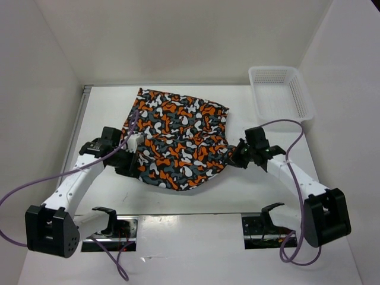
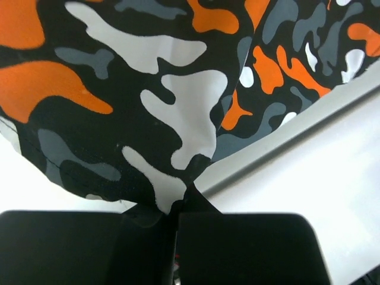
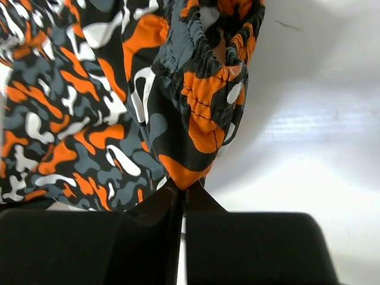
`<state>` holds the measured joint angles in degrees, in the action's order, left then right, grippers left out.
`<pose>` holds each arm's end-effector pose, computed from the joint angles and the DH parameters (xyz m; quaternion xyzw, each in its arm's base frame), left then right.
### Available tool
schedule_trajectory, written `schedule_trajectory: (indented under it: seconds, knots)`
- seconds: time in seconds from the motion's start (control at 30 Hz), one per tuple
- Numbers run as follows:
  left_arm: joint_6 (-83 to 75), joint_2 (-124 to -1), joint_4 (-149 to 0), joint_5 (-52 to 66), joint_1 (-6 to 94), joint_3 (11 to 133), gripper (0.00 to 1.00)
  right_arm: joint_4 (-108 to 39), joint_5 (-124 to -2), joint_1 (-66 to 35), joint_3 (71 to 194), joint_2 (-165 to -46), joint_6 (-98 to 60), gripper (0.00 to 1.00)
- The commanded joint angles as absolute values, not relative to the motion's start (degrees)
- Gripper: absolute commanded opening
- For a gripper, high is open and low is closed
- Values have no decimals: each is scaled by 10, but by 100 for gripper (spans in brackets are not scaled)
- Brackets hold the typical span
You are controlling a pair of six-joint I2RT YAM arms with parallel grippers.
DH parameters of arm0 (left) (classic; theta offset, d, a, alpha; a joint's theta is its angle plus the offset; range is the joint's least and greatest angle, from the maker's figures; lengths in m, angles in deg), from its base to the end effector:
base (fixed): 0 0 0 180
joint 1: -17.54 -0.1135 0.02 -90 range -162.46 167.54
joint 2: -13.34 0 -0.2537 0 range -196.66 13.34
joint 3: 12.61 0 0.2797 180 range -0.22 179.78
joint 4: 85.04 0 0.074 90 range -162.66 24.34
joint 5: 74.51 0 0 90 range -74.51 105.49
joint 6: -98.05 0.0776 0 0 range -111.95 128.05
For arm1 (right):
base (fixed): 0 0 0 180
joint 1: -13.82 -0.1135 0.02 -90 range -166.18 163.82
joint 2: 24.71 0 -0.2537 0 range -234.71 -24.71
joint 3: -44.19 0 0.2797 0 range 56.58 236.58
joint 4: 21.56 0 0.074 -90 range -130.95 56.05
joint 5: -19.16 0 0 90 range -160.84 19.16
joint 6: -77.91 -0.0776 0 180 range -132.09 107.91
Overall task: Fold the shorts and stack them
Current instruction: Flatten the shorts out
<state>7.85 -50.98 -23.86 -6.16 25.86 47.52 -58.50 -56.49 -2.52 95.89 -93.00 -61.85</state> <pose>0.2431 -0.0645 0.1889 0.1079 0.9544 -0.1985 0.1953 0.2660 0.0980 0.1494 0.2335 0.9138 0.2688 0.1955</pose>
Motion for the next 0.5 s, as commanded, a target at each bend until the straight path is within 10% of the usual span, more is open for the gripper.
schedule_trajectory:
  seconds: [0.0, 0.17, 0.4, 0.43, 0.47]
  knots:
    - [81, -502, -200, -82, 250, 489, 0, -632, -627, -31, 958, -870, -655, 4]
    - [81, -551, -234, -88, 236, 501, 25, -659, -642, -37, 922, -830, -698, 33]
    - [81, -687, -358, -103, 236, 528, 28, -620, -648, -42, 885, -849, -713, 63]
    - [81, -688, -358, -103, 236, 536, 33, -625, -654, -42, 890, -849, -713, 69]
    - [81, -688, -352, -98, 236, 548, 60, -625, -654, -47, 890, -840, -707, 70]
